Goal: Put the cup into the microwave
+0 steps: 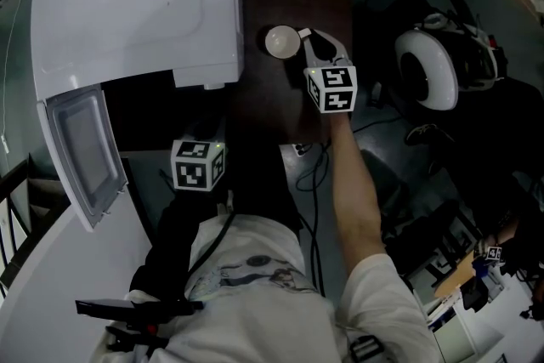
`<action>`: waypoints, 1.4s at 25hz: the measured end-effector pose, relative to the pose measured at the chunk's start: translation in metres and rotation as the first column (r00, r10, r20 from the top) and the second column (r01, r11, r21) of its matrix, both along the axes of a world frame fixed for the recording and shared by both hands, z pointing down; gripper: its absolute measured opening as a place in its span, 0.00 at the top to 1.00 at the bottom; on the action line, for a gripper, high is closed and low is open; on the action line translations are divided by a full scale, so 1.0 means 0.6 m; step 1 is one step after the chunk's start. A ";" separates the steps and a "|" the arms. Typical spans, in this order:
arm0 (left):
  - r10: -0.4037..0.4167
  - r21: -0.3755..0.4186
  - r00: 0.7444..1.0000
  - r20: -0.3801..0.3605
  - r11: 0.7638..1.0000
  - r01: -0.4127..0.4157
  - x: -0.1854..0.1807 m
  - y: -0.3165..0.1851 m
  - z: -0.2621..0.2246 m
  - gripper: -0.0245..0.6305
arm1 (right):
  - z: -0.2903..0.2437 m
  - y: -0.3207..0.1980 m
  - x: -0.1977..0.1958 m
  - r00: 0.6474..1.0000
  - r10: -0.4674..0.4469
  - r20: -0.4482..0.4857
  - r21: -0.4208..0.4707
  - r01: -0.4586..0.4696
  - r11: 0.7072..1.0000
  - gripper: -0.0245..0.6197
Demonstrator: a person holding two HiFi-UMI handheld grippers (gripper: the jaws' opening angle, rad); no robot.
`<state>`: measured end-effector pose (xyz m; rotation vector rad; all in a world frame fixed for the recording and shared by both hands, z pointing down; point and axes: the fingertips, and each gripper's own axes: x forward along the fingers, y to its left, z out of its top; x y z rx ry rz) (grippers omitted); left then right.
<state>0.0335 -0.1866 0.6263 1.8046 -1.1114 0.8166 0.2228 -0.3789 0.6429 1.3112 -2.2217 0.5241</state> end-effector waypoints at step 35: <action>-0.045 0.066 0.999 0.013 0.997 0.044 -0.053 -0.015 -0.027 0.96 | -0.115 0.045 -0.020 0.998 0.034 0.048 0.162 -0.042 0.986 0.91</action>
